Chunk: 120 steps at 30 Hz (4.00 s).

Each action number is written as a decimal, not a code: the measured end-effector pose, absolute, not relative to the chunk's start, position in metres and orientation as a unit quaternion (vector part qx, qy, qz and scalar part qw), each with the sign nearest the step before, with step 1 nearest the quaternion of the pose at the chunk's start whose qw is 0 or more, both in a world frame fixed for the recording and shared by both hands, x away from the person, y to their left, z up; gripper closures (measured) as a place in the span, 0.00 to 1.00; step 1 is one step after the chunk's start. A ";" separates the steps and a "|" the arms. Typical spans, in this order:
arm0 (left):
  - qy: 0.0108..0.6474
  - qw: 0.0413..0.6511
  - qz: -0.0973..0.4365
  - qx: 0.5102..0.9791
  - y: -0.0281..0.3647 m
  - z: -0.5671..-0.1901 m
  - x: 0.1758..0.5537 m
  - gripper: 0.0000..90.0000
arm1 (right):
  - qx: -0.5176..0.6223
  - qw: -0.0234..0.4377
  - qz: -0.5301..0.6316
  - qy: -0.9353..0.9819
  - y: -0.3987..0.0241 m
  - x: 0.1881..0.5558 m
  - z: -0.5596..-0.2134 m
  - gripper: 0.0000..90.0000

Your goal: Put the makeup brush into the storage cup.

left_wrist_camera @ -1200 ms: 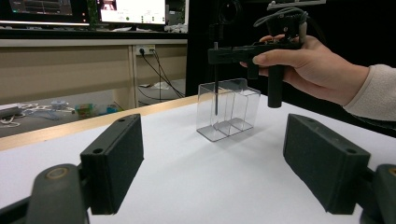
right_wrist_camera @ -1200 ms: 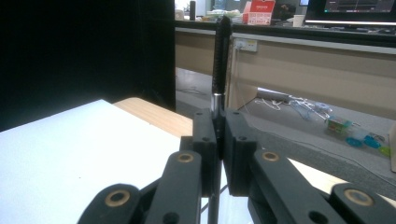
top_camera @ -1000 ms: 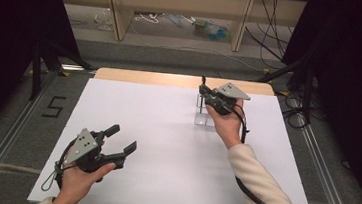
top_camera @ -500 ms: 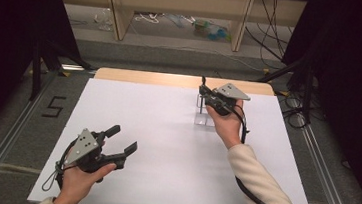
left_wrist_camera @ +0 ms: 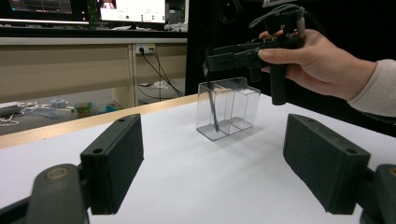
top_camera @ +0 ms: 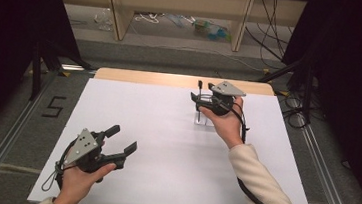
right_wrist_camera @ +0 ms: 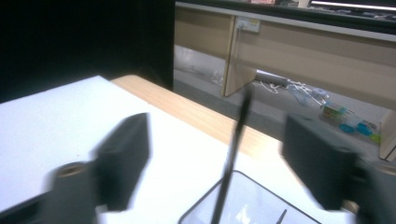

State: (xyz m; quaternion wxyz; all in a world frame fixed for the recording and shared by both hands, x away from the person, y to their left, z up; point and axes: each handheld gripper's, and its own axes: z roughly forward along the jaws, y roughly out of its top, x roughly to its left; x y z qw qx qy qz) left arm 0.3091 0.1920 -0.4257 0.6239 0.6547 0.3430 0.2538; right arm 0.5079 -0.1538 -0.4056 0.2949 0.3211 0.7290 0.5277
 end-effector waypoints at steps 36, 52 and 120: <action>0.351 0.618 0.264 0.652 0.198 -0.425 0.311 0.22 | 0.306 0.262 0.566 0.719 -0.194 0.458 -0.382 0.16; 0.353 0.619 0.267 0.649 0.199 -0.425 0.311 0.22 | 0.285 0.247 0.567 0.732 -0.215 0.414 -0.386 0.16; 0.355 0.609 0.261 0.659 0.200 -0.432 0.310 0.21 | 0.297 0.221 0.576 0.729 -0.272 0.330 -0.422 0.17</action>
